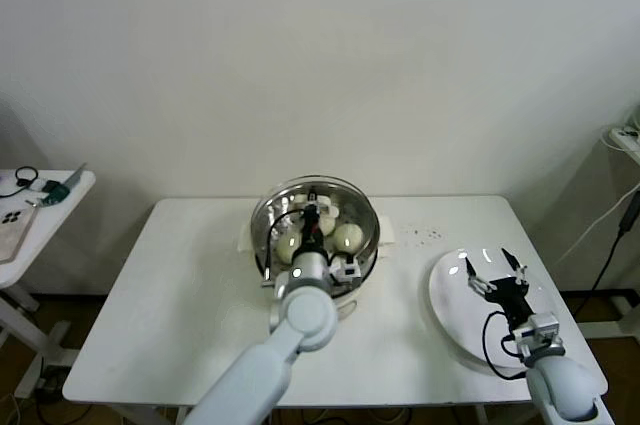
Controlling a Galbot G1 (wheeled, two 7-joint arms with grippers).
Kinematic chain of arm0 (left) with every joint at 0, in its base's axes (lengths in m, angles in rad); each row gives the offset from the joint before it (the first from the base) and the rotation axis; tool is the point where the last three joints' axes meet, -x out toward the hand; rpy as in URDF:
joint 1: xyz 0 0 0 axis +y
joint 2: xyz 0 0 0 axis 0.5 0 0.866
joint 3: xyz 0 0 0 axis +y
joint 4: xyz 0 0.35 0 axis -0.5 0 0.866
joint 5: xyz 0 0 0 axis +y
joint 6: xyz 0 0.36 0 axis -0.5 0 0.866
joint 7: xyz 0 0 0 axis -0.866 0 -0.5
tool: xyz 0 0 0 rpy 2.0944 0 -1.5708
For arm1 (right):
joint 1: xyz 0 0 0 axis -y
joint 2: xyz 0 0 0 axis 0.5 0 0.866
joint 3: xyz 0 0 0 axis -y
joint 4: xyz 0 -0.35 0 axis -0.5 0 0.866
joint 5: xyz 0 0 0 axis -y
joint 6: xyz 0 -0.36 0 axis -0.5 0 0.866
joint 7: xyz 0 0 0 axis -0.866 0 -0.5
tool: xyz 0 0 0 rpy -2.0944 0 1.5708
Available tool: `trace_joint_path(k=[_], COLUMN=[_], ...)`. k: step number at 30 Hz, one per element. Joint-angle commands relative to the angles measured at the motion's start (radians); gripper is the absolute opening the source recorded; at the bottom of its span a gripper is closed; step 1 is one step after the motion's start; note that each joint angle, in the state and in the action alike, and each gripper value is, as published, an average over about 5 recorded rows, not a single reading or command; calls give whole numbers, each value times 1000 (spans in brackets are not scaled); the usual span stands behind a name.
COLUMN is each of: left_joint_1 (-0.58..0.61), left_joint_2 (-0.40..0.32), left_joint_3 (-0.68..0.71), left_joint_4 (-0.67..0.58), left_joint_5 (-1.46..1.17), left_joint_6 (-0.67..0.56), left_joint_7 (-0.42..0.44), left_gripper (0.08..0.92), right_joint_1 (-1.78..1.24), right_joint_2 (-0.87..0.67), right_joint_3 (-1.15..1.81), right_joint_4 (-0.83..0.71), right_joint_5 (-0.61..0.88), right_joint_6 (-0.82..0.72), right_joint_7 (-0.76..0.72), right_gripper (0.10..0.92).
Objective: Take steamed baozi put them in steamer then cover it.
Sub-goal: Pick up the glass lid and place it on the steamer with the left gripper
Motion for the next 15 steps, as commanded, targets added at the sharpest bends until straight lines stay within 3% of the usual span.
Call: trace_joint_path(k=[1,15], left_joint_1=[-3,15], left_joint_2=[-16,-16], left_joint_3=[10,-1], left_joint_4=[12,17], left_joint_5=[20,12], left_joint_6=[49,49], left_joint_7=[19,-1], left_gripper=[146,146], right_joint_1=[0,2], right_joint_2=[3,4], right_joint_3=[1,1], right_joint_4=[-1,-2], right_joint_5=[-3,-6], right_joint_6=[1,4], right_joint_7=[-1,-5], right_gripper=[823,823])
